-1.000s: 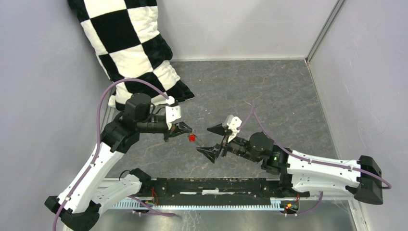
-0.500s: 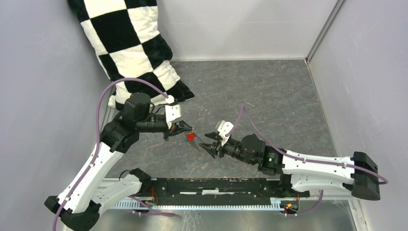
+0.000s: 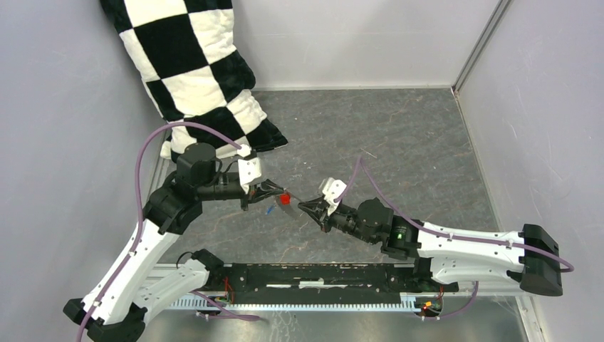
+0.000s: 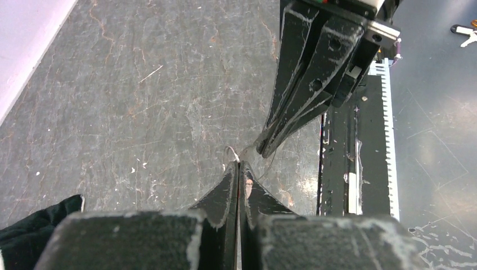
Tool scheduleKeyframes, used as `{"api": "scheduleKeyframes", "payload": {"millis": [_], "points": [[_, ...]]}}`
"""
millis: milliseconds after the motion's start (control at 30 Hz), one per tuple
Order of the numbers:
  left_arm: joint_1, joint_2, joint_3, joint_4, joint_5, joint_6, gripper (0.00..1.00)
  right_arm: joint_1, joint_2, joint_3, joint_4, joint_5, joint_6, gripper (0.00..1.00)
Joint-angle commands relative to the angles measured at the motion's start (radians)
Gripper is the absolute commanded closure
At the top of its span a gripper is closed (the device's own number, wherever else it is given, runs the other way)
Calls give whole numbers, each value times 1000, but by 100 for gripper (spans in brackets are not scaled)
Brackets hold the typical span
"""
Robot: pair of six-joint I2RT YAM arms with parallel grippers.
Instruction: Put the keys on the keyring
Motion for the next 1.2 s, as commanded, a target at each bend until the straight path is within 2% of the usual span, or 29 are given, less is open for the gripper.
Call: {"api": "scheduleKeyframes", "payload": {"millis": [0,300,533,933,1167], "points": [[-4,-15,-50,54,4,-36,98,4,-51,54,76,40,-16,99],[-4,14,-51,73,-24,-52,98,5,-80,36,77,10,-28,99],[-4,18,-57,141,-211,-121,98,11,-117,21,71,-3,-45,100],[-4,19,-20,118,-149,-188,98,59,-108,78,-59,90,-183,99],[-4,51,30,17,-146,-99,98,146,-66,134,-131,230,-290,100]]}}
